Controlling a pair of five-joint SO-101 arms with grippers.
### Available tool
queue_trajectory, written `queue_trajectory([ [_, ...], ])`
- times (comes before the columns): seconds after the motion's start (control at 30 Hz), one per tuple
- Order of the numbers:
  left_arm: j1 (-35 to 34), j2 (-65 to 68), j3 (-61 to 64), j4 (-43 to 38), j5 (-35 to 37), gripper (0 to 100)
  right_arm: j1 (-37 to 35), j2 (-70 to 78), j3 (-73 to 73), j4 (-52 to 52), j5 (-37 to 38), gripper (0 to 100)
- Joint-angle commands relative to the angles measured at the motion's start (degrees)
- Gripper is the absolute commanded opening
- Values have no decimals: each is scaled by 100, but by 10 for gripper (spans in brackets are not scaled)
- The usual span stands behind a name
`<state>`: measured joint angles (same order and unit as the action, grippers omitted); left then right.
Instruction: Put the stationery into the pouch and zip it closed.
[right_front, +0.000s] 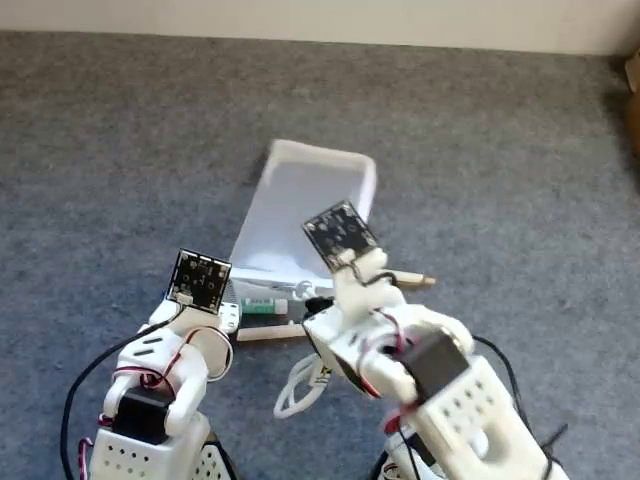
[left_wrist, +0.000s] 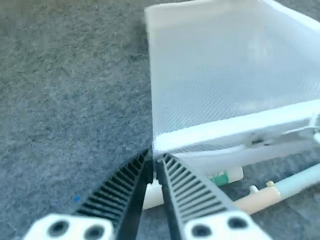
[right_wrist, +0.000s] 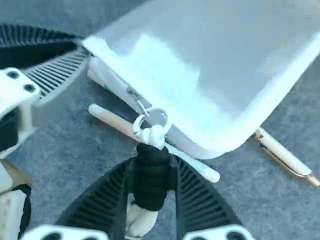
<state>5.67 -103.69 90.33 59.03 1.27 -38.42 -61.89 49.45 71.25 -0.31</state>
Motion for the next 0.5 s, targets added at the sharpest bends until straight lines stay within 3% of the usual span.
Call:
queue_trajectory([
  [0.0, -251, 84, -303, -97, -62, 6, 356, -734, 31, 66, 105, 4],
  [0.17, -541, 84, -303, -105, -53, 6, 752, -848, 57, 75, 343, 4],
  [0.47, -523, 84, -330, -105, -53, 8, 769, -875, 66, 84, 343, 4],
])
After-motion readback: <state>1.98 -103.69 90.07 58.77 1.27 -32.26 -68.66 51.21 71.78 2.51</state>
